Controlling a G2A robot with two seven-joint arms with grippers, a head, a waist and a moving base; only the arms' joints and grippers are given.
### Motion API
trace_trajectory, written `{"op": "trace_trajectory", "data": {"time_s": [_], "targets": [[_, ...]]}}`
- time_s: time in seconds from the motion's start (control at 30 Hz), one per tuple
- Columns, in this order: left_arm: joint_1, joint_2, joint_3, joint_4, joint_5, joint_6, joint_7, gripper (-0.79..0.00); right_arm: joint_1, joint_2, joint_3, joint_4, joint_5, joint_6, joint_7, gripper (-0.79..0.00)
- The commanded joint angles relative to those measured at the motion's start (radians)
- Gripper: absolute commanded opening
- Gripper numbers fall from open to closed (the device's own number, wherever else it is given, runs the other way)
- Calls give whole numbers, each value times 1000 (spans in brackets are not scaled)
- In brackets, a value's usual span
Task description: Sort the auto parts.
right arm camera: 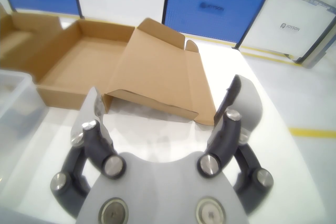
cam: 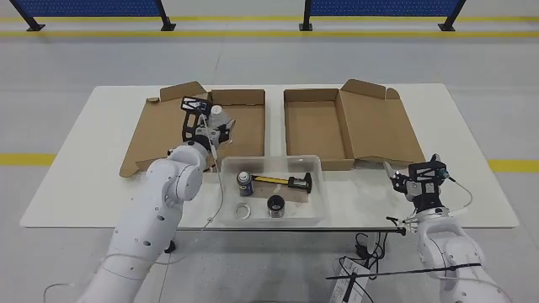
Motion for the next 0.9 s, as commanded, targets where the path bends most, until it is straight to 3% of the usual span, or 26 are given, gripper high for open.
{"op": "trace_trajectory", "data": {"time_s": [0.0,0.87], "targets": [[2,-1,1,11,3,-9,3,-785,0,0,0,0,0,0,0,0],[-25,-18,-11,132,-51,-25,-14,-785,0,0,0,0,0,0,0,0]]}}
